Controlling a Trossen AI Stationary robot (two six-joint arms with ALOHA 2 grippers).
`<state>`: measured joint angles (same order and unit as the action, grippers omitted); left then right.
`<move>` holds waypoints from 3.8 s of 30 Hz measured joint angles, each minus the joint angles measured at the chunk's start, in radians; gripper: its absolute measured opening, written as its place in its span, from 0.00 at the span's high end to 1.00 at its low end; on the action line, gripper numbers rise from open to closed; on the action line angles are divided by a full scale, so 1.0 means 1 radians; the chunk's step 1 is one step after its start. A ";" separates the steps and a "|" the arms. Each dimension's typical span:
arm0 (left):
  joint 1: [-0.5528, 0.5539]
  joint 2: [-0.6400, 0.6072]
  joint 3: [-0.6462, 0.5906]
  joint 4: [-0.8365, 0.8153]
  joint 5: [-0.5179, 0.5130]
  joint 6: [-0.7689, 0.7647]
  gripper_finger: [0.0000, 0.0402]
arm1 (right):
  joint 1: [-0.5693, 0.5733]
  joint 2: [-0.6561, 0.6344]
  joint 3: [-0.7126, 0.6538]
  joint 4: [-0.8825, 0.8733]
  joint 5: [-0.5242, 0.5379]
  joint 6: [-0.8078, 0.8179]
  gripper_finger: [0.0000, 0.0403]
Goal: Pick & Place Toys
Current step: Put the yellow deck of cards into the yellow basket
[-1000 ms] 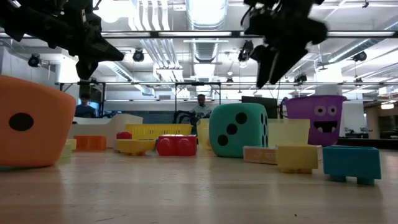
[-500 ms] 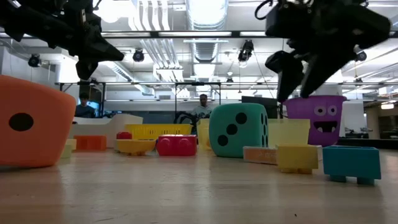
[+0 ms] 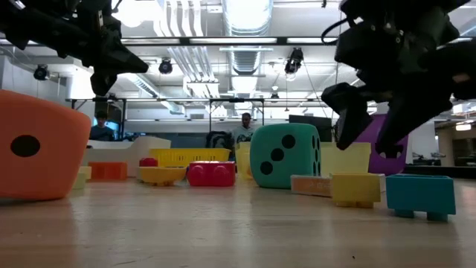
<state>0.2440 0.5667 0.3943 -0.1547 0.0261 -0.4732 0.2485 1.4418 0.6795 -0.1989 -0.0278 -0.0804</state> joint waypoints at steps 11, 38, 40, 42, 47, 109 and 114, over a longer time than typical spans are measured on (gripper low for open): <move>0.000 0.000 0.000 0.000 0.000 0.000 0.95 | 0.000 0.000 -0.001 0.014 0.002 -0.189 0.32; 0.000 0.000 0.000 0.000 0.000 0.003 0.95 | -0.004 0.256 0.344 -0.243 0.053 -0.176 0.32; 0.000 0.000 0.000 0.000 0.000 0.003 0.95 | -0.004 0.255 0.359 -0.246 0.054 -0.125 0.32; 0.000 0.000 0.000 0.000 0.000 0.003 0.95 | -0.004 0.255 0.374 -0.246 0.054 -0.094 0.32; 0.000 0.000 0.000 0.000 0.000 0.003 0.95 | -0.004 0.257 0.392 -0.247 0.054 -0.076 0.32; 0.000 0.000 0.000 0.000 0.000 0.000 0.95 | -0.006 0.384 0.377 -0.283 0.050 -0.376 0.04; 0.000 0.000 0.000 0.000 0.000 0.000 0.95 | -0.009 0.403 0.380 -0.293 0.042 -0.384 0.04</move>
<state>0.2443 0.5667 0.3943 -0.1551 0.0261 -0.4728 0.2390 1.8447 1.0595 -0.4916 0.0139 -0.4649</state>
